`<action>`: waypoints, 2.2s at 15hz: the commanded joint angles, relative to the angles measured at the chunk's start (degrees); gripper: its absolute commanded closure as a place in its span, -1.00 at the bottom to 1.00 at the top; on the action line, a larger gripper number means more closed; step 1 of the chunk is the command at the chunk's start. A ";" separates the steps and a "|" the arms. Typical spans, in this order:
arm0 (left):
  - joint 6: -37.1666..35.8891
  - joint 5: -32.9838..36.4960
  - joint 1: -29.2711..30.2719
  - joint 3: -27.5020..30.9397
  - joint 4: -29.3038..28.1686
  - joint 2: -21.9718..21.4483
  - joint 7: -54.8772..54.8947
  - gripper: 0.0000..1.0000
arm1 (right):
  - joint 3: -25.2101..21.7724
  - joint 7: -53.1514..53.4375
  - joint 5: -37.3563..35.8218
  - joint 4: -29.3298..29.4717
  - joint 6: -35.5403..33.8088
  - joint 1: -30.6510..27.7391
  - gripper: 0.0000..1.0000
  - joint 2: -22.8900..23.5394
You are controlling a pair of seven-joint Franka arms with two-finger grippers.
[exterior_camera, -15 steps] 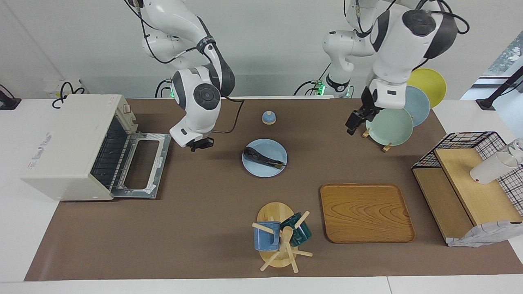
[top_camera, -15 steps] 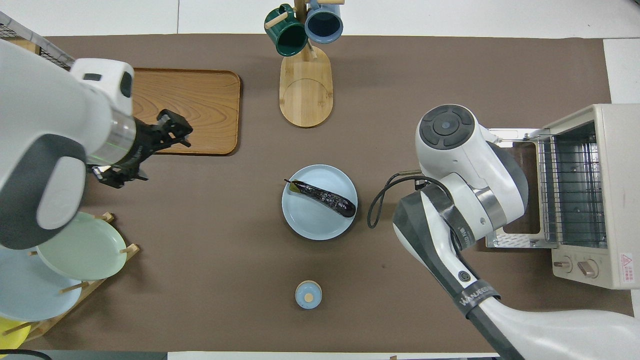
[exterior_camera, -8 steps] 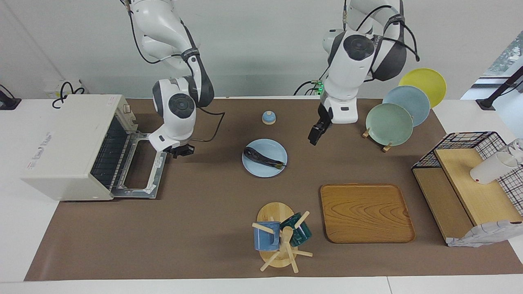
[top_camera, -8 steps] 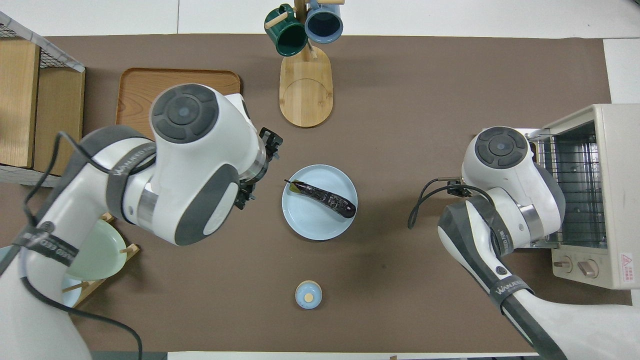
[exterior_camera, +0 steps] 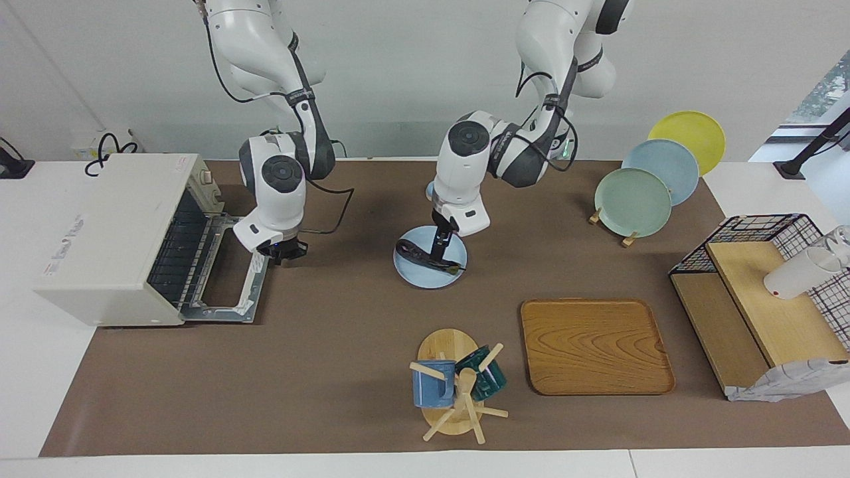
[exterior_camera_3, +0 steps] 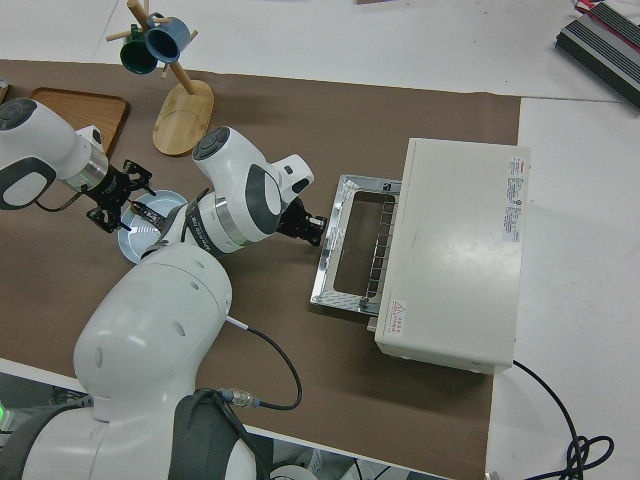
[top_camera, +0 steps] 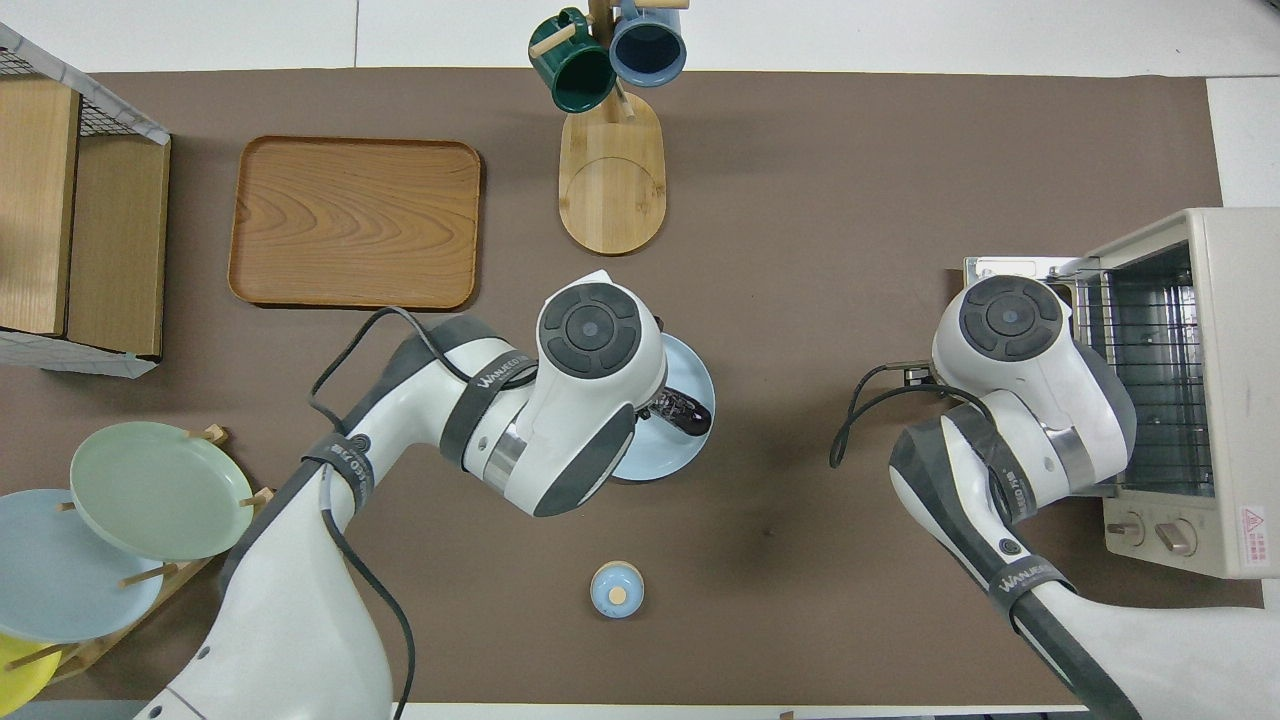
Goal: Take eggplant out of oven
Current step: 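Grasp the dark purple eggplant on the plate with the left gripper, then carry the eggplant to the wooden tray while the right gripper returns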
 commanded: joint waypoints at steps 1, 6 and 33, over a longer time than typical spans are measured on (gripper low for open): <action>3.30 -0.16 -2.01 1.19 0.32 1.72 -4.30 -1.00 | 0.77 -2.00 -1.38 -1.93 2.50 -1.49 1.00 -0.50; 4.71 -0.07 -4.12 1.19 -1.17 2.51 -5.37 -1.00 | 0.77 -2.26 -2.17 -2.45 3.90 -2.37 1.00 -0.23; -12.69 2.83 21.44 1.28 7.26 -7.07 66.30 1.00 | 0.68 -36.54 4.22 9.74 -18.12 -13.45 1.00 -11.92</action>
